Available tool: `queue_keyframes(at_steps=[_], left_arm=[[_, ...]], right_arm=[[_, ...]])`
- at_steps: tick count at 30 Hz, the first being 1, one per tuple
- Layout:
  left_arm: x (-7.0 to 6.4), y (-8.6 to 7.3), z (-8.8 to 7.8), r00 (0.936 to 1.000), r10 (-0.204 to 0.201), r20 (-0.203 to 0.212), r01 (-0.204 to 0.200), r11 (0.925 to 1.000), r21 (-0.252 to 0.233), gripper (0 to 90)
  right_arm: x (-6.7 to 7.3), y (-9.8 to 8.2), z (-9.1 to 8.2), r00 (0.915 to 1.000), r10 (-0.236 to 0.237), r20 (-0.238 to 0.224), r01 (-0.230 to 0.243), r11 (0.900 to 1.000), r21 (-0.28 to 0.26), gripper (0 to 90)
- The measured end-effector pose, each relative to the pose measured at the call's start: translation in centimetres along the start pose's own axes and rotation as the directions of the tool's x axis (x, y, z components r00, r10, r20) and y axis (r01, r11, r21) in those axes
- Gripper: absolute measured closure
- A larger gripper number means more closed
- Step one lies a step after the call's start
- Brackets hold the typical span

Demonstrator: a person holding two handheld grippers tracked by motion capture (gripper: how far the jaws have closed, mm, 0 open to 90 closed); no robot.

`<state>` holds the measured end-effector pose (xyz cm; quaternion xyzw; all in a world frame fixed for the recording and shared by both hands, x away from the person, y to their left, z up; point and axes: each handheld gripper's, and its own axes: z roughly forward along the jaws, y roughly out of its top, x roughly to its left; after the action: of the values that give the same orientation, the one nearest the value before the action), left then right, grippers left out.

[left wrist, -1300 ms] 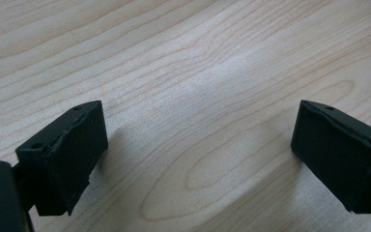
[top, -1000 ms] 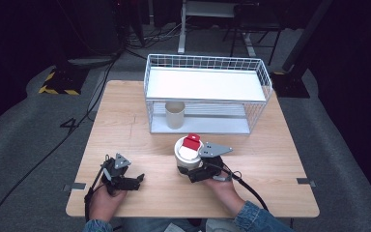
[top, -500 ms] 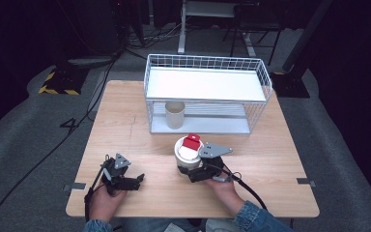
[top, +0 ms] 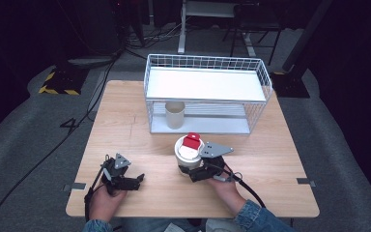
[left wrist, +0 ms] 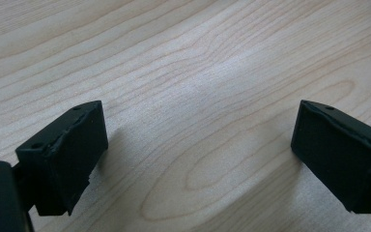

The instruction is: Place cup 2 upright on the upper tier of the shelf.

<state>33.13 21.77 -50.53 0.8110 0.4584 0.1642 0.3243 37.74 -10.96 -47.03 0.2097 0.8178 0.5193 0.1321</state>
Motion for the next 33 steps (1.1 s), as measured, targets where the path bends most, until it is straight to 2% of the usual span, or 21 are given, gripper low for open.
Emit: queue_keyframes(at_steps=[12,23,24,33], left_arm=[[0.0,0.0,0.0,1.0,0.0,0.0,0.0,1.0,0.0,6.3],[0.0,0.0,0.0,1.0,0.0,0.0,0.0,1.0,0.0,6.4],[0.0,0.0,0.0,1.0,0.002,-0.001,-0.002,1.0,0.001,6.4],[0.0,0.0,0.0,1.0,0.001,-0.002,-0.001,1.0,0.0,6.4]], right_arm=[[-0.8,1.9,-1.7,0.9998,0.018,0.0,-0.018,0.999,-0.038,10.5],[-1.3,3.7,-3.0,1.0,0.007,0.005,-0.006,0.998,-0.058,10.5],[-1.5,4.3,-3.3,1.0,0.008,0.004,-0.008,0.998,-0.066,10.5],[-2.2,6.2,-4.2,0.9999,0.003,0.015,-0.002,0.996,-0.084,10.5]])
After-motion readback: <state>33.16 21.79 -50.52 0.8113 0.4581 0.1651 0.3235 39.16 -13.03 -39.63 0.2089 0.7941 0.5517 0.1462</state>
